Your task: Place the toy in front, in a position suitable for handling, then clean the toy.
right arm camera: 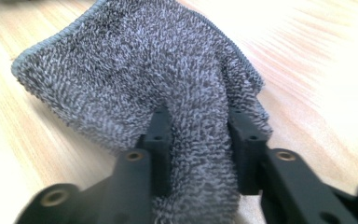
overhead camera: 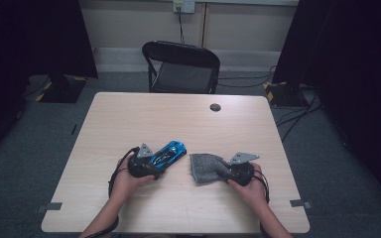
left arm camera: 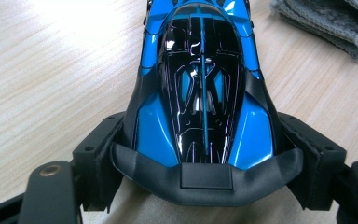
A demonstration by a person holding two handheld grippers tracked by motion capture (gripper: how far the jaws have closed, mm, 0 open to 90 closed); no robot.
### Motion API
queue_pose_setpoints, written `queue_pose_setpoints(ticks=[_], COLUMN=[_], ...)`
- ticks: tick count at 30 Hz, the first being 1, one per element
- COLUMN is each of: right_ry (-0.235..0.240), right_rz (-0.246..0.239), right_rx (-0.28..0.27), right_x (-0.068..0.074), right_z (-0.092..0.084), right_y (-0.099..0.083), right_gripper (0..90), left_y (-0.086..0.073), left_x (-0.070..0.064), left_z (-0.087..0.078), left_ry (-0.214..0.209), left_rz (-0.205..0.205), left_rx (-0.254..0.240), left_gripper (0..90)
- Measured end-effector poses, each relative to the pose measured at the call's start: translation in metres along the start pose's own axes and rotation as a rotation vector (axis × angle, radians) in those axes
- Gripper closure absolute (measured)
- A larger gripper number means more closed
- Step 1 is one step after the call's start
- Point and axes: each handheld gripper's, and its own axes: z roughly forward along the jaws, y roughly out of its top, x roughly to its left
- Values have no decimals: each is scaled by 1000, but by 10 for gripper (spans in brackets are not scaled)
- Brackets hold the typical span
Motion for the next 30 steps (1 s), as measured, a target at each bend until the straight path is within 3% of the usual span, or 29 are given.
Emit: queue_pose_setpoints(ticks=[6,13,20,26,30], right_ry=[22,77,90,113,134], right_rz=[85,96,83,65,49], right_rx=[-2,-42,-59,-71,-71], right_x=[-1,3,7,18,32], right_z=[-2,-9,-11,-3,12], right_y=[4,21,42,70,91], right_gripper=[733,733,733,733,733], left_y=[0,0,0,0,0], left_x=[0,0,0,0,0], left_z=[0,0,0,0,0], left_ry=[0,0,0,0,0], left_rz=[-1,0,-1,0,0], left_rx=[-1,0,0,-1,0], left_gripper=[238,238,238,238,237])
